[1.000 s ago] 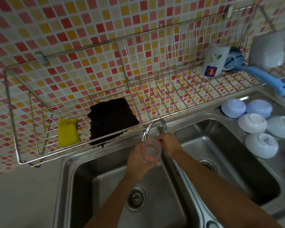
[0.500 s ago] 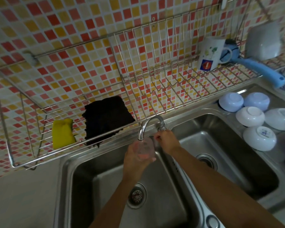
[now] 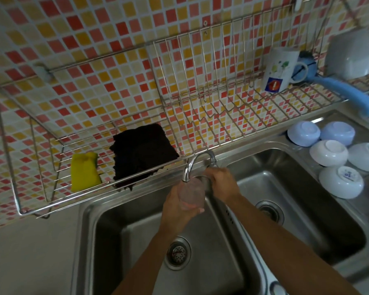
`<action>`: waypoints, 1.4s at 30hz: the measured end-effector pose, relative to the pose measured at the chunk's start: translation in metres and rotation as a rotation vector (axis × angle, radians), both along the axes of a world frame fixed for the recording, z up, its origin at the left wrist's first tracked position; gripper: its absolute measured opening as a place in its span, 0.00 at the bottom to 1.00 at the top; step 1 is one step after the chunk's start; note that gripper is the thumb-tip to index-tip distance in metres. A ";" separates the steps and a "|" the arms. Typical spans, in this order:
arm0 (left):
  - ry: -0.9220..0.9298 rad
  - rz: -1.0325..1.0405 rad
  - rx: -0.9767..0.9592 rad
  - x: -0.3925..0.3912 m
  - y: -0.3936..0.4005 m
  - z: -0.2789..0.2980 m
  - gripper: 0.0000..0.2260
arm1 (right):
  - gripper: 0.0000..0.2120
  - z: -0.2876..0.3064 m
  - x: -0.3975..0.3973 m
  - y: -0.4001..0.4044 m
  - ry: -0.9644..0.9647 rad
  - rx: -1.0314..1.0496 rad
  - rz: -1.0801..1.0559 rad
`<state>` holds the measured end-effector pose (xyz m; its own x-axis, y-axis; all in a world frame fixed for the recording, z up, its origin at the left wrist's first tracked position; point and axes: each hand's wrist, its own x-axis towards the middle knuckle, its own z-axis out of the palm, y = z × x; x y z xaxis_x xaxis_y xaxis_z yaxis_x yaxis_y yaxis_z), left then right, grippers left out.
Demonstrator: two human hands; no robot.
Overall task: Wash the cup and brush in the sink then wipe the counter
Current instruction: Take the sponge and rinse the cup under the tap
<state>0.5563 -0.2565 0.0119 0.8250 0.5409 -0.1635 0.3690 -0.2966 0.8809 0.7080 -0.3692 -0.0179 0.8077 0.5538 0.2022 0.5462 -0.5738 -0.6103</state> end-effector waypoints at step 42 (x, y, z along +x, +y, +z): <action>-0.015 0.027 -0.014 -0.084 -0.010 -0.010 0.33 | 0.17 -0.015 -0.093 -0.049 0.170 0.100 -0.118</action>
